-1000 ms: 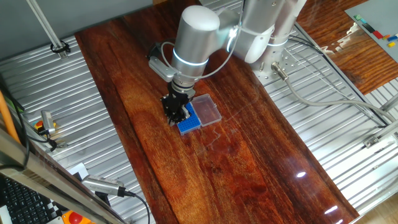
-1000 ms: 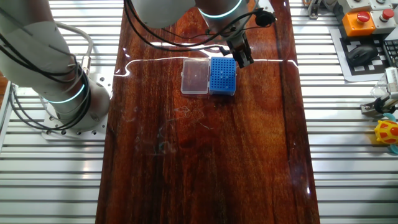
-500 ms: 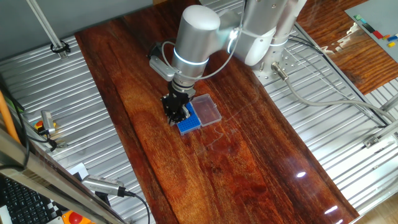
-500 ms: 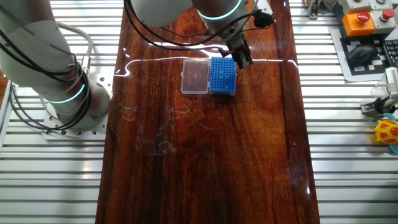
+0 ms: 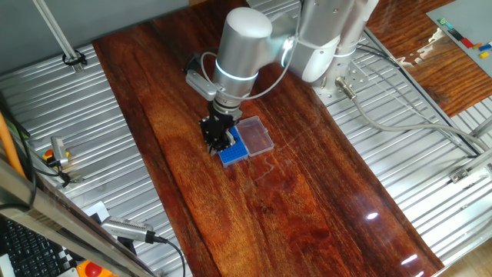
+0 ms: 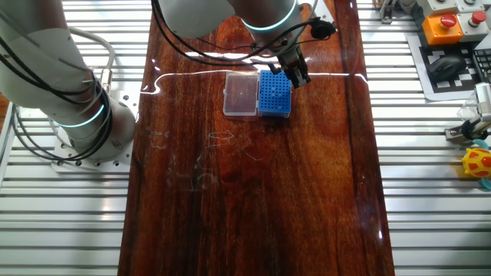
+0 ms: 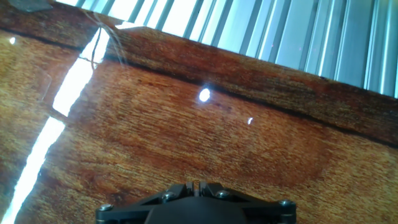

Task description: Insert a small pipette tip into the holder for small pipette tips

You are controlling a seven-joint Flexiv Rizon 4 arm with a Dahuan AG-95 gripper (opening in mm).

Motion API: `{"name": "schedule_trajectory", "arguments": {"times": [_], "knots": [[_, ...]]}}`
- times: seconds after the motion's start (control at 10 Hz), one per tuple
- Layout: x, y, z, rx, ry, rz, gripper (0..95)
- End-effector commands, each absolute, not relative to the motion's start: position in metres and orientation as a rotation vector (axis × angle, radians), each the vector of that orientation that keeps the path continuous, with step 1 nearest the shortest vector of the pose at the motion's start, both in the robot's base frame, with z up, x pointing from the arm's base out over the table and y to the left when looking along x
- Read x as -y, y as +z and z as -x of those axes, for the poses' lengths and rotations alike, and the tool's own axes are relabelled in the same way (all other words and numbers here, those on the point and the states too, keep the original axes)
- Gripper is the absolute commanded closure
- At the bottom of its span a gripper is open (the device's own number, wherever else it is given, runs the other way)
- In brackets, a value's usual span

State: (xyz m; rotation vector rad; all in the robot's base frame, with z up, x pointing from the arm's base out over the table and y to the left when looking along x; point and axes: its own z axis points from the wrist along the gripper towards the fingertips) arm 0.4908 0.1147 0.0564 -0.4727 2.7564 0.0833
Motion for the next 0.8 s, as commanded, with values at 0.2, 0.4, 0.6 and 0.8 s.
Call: {"name": "schedule_trajectory", "arguments": {"times": [0.2, 0.4, 0.6, 0.8], "knots": [[-0.1137, 0.0564, -0.4888, -2.750, 0.090, 0.466, 95.0], [-0.1136, 0.0563, -0.4888, -2.748, 0.093, 0.463, 95.0], [-0.1137, 0.0562, -0.4888, -2.745, 0.097, 0.459, 95.0], [-0.1138, 0.0560, -0.4890, -2.744, 0.098, 0.455, 95.0]]}}
